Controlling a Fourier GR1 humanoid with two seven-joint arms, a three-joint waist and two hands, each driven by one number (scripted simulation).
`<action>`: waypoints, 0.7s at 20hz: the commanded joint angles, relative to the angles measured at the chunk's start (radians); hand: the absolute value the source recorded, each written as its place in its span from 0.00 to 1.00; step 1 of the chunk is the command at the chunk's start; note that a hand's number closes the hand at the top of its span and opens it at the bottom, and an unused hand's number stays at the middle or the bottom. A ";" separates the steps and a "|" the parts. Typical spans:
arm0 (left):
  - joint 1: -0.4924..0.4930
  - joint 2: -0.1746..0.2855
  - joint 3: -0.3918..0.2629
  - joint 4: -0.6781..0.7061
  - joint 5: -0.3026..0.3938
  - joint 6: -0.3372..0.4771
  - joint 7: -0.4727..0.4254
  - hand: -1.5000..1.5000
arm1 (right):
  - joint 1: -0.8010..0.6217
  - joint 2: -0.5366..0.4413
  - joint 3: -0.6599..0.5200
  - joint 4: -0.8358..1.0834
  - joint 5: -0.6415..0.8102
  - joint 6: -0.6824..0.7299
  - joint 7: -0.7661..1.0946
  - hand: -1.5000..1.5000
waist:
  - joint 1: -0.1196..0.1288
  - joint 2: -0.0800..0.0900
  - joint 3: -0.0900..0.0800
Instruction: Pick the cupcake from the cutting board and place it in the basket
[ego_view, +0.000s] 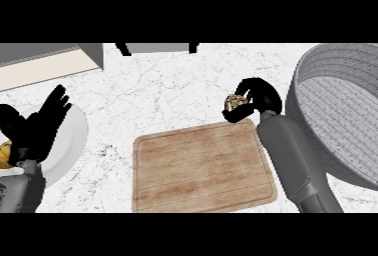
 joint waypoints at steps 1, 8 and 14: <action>-0.009 -0.005 -0.011 -0.007 0.007 -0.017 -0.001 0.50 | -0.068 0.036 -0.140 -0.013 -0.026 -0.259 0.279 1.00 | 0.059 0.008 0.003; -0.045 -0.025 -0.060 0.008 -0.005 -0.047 -0.016 0.50 | -0.319 0.038 -0.105 -0.009 0.197 -0.711 0.534 1.00 | 0.143 0.020 -0.003; -0.058 -0.030 -0.077 -0.015 -0.022 -0.032 0.020 0.50 | -0.475 0.020 -0.111 0.154 0.498 -0.815 0.862 1.00 | 0.134 0.012 -0.002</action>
